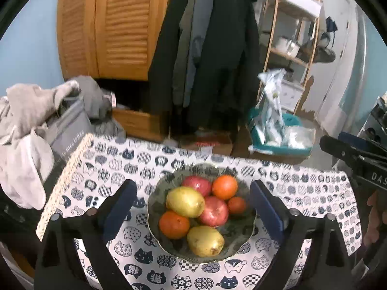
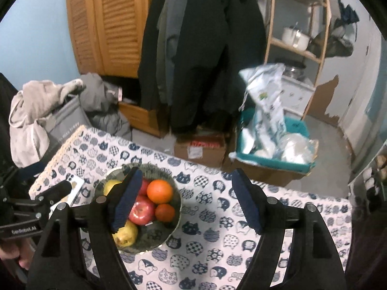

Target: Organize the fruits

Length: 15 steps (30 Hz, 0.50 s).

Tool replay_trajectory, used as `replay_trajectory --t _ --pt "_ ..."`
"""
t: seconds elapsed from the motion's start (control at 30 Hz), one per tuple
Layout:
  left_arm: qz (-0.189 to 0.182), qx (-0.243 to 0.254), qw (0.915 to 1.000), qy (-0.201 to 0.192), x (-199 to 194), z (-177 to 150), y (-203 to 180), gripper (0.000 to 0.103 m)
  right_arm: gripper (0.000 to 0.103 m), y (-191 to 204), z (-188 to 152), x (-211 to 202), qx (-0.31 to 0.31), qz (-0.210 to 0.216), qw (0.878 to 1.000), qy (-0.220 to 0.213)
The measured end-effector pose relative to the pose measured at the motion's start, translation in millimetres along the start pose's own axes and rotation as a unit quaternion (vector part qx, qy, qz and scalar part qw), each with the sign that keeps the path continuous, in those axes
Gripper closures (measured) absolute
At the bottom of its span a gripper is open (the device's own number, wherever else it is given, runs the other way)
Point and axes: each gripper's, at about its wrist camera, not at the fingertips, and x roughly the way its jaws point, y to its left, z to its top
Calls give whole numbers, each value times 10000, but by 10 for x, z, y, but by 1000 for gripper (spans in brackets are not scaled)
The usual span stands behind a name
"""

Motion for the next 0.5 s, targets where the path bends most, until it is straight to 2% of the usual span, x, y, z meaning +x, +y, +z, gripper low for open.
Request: replay_trajectory --t 0.3,0.5 --pt "-17 37 9979 -639 -521 150 -89 1 27 -70 49 -693 26 -74 9982 -600" --pt "71 133 9954 -946 -796 196 -180 0 26 -118 13 -996 46 -101 9961 -872"
